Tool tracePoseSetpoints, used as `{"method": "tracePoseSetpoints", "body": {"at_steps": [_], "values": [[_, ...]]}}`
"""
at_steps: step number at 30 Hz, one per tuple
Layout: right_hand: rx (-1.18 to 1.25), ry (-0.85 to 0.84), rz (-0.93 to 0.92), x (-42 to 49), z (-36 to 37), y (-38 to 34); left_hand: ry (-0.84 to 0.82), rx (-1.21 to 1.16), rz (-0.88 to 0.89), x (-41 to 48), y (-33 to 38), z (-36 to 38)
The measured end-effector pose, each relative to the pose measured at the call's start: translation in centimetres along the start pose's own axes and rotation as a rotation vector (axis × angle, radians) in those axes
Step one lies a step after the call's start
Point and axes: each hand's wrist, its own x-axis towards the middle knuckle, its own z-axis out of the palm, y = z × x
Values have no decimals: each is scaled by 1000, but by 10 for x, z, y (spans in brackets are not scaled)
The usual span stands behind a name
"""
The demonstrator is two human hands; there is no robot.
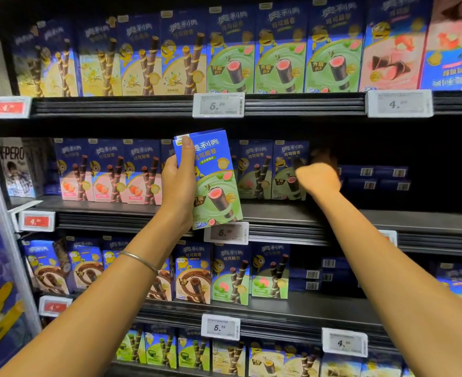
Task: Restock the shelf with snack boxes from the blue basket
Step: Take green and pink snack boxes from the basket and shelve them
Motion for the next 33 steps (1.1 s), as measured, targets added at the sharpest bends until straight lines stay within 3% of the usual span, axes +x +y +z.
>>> {"method": "tracePoseSetpoints", "body": {"at_steps": [2, 4, 7, 10, 14, 18, 21, 26, 33], "values": [[340, -52, -140, -28, -7, -17, -7, -11, 3, 3, -2, 0], [545, -233, -302, -62, -12, -37, -10, -22, 6, 5, -4, 3], [499, -416, -436, -99, -5, -54, -3, -12, 25, 4, -5, 9], [410, -314, -468, -108, 2, -59, -20, -22, 40, 2, -7, 11], [479, -403, -428, -105, -2, -56, -51, -81, 22, 10, -5, 1], [582, -338, -324, -89, -7, -43, 158, 17, 108, 27, -8, -20], [629, -272, -193, -67, -5, -33, 219, 65, 112, 34, -8, -37], [488, -217, -70, -47, 22, -33, 236, 58, 104, 34, -7, -50], [246, -173, -114, -50, 56, -60, 174, 117, 77, 30, -4, -55]]}}
